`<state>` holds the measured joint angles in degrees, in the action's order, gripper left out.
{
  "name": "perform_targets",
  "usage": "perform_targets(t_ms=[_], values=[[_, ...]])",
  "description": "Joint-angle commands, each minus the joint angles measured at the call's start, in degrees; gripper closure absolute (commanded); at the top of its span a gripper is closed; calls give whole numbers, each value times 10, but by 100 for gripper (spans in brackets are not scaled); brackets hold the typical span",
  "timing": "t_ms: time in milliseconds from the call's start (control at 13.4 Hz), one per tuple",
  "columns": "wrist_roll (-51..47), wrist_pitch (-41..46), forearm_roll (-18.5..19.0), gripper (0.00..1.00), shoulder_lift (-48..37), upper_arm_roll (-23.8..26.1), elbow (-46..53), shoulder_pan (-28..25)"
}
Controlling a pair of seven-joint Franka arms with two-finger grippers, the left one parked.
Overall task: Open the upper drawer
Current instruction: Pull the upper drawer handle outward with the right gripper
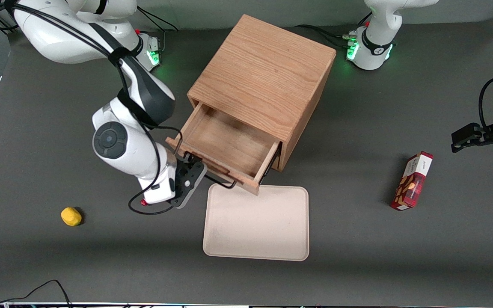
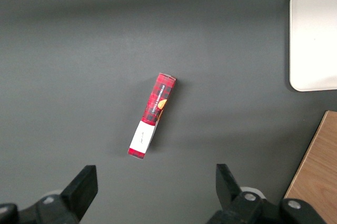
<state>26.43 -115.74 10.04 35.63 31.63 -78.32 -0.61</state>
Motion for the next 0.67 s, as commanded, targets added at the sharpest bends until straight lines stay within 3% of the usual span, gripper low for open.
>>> perform_targets(t_ms=[0, 596], values=[[22, -17, 9, 0, 18, -19, 31, -6], [22, -25, -40, 0, 31, -64, 62, -4]])
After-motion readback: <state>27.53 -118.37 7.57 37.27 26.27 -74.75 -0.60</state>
